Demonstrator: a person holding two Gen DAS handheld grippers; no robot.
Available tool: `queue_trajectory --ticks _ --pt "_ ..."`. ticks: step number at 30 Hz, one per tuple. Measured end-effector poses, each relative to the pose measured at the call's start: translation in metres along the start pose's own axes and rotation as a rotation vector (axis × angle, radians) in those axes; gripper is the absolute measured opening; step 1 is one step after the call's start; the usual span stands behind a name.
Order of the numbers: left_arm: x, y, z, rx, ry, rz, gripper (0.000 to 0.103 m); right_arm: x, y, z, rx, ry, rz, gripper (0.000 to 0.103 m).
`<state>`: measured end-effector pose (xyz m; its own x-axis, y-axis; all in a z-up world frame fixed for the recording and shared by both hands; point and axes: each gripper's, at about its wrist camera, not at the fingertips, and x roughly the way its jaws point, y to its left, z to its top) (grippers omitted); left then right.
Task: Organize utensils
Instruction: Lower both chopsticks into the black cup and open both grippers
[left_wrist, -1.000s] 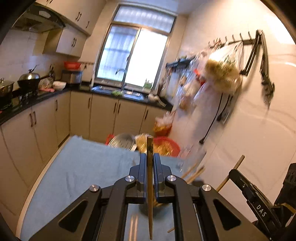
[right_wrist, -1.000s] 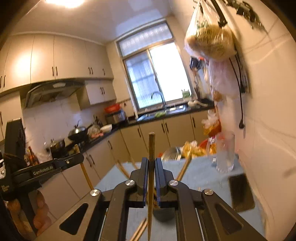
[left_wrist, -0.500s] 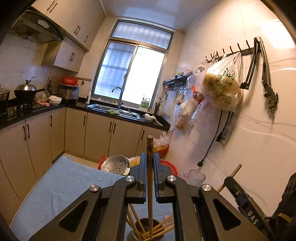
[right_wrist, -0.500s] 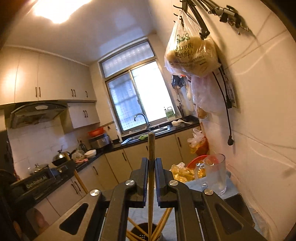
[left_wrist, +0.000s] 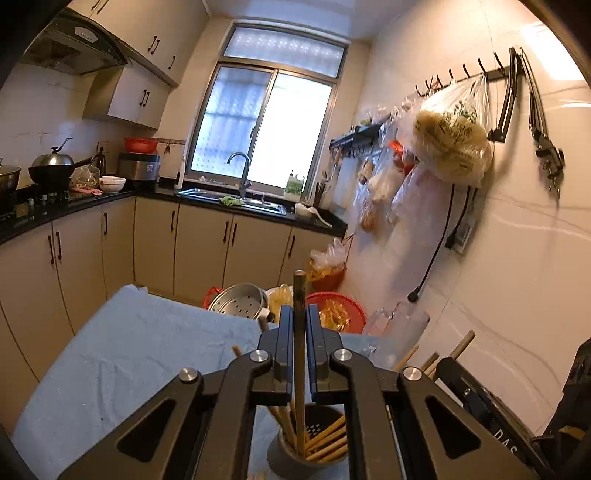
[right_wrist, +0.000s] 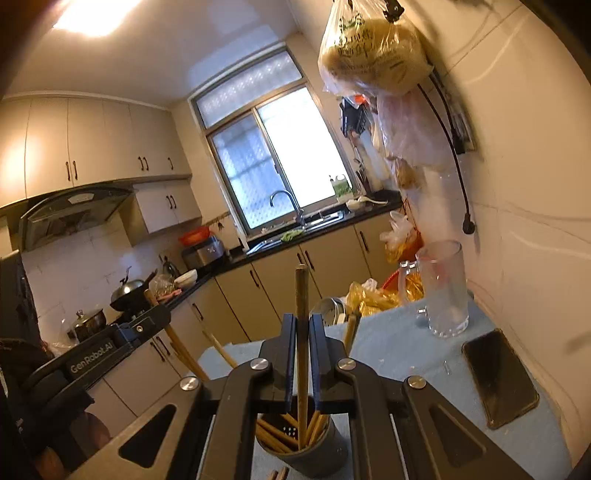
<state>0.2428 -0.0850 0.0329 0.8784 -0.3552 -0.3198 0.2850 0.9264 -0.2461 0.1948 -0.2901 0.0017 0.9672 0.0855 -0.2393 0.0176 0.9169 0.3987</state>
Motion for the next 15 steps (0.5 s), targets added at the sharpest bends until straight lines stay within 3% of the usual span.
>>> queue_trajectory --ticks 4,10,11,12,14,15 --pt "0.003 0.005 -0.004 -0.009 0.057 -0.009 0.007 0.004 -0.003 -0.006 0.013 0.029 0.003 0.011" --pt "-0.011 0.016 -0.003 -0.05 0.143 -0.085 0.009 0.006 -0.009 -0.009 0.045 0.112 0.031 0.013" --pt "-0.021 0.02 -0.001 -0.056 0.146 -0.086 0.018 0.0 -0.009 -0.01 0.055 0.112 0.038 0.016" --pt "-0.029 0.023 -0.001 -0.055 0.148 -0.079 0.036 -0.007 -0.01 -0.011 0.061 0.107 0.043 0.022" --pt "-0.051 0.033 -0.004 -0.06 0.157 -0.038 0.057 -0.025 -0.009 -0.014 0.054 0.104 0.035 0.032" --pt "-0.058 0.038 -0.007 -0.059 0.168 -0.022 0.057 -0.034 -0.008 -0.017 0.051 0.118 0.04 0.033"
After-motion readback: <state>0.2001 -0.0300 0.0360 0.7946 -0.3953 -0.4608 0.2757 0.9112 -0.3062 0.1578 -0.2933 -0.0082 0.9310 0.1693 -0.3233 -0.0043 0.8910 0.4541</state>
